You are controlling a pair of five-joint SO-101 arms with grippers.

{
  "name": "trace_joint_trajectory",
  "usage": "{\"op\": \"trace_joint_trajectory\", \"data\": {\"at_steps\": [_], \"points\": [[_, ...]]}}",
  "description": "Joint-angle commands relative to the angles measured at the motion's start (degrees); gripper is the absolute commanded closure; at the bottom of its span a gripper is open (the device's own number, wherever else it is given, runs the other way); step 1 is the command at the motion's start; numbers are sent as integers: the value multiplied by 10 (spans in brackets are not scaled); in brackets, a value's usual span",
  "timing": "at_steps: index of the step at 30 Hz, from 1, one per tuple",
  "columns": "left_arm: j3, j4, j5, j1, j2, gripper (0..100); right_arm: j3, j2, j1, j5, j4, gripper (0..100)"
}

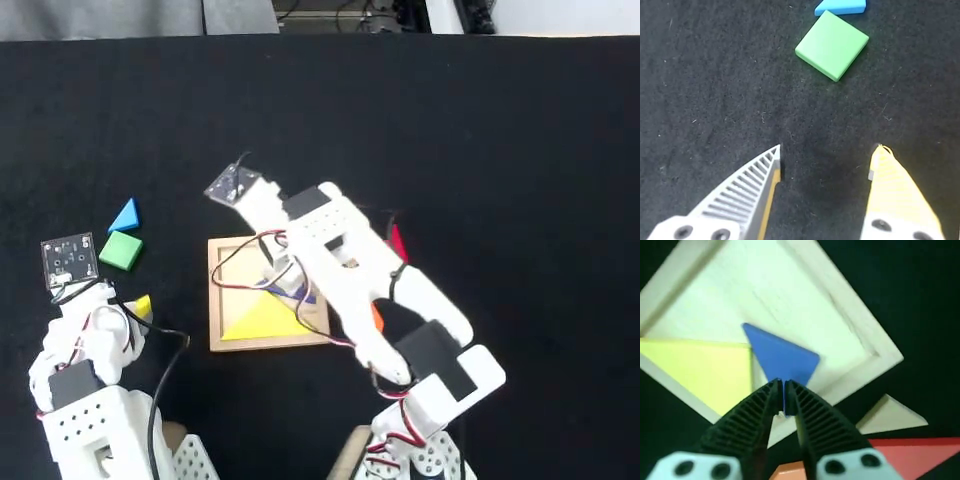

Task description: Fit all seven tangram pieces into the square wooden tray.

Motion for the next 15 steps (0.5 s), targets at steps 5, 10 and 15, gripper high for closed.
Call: {"op": "trace_joint_trajectory", "data": {"at_steps": [5,10,15], "points": [[-3,-5,-6,0,-5,719,-30,36,-26,-31,22,987],[-3,-5,-6,0,-5,719,-30,36,-27,-31,33,987],[-3,-5,-6,0,-5,719,-28,44,-27,-31,22,987]]}}
